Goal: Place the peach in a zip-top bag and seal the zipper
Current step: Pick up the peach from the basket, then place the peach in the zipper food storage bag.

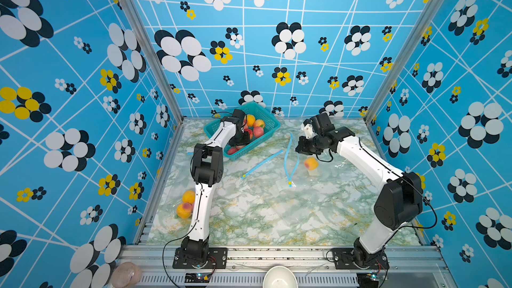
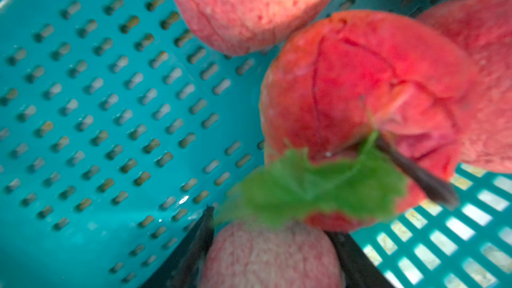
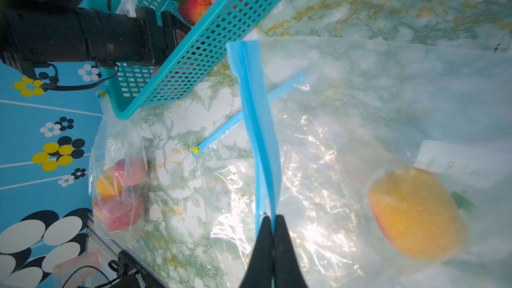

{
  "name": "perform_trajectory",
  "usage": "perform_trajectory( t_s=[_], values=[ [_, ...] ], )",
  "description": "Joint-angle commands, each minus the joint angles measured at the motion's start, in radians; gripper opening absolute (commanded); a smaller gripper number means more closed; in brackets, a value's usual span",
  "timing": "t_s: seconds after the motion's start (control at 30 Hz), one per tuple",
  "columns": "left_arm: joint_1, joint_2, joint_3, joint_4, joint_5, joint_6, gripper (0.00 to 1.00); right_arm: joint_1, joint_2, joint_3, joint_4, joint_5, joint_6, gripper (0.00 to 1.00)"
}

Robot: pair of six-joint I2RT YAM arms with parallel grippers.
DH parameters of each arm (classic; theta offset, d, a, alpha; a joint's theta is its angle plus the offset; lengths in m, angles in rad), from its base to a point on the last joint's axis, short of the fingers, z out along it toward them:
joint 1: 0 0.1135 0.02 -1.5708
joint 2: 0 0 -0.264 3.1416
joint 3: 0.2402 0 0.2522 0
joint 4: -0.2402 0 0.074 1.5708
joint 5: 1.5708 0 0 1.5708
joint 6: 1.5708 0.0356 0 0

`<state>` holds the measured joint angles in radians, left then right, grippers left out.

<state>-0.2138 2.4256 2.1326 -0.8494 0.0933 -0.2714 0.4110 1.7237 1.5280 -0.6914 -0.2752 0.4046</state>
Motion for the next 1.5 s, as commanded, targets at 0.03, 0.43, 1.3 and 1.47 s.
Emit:
perform_trajectory(
  t_s=[0.03,0.43,1.3,1.47],
  values=[
    [0.026,-0.175,-0.057,0.062,0.058,-0.037,0.59,0.009,-0.003,0.016,-0.012,-0.012,-0.006,0.0],
    [0.038,-0.506,-0.268,0.316,0.369,-0.221,0.59,0.009,-0.03,0.002,0.003,-0.001,-0.01,0.0],
    [-0.384,-0.713,-0.964,0.973,0.474,-0.629,0.57,0.033,-0.047,0.043,0.005,-0.079,0.009,0.0],
    [-0.394,-0.669,-0.943,0.957,0.448,-0.626,0.56,0.041,-0.07,0.02,0.011,-0.075,0.015,0.0]
  ],
)
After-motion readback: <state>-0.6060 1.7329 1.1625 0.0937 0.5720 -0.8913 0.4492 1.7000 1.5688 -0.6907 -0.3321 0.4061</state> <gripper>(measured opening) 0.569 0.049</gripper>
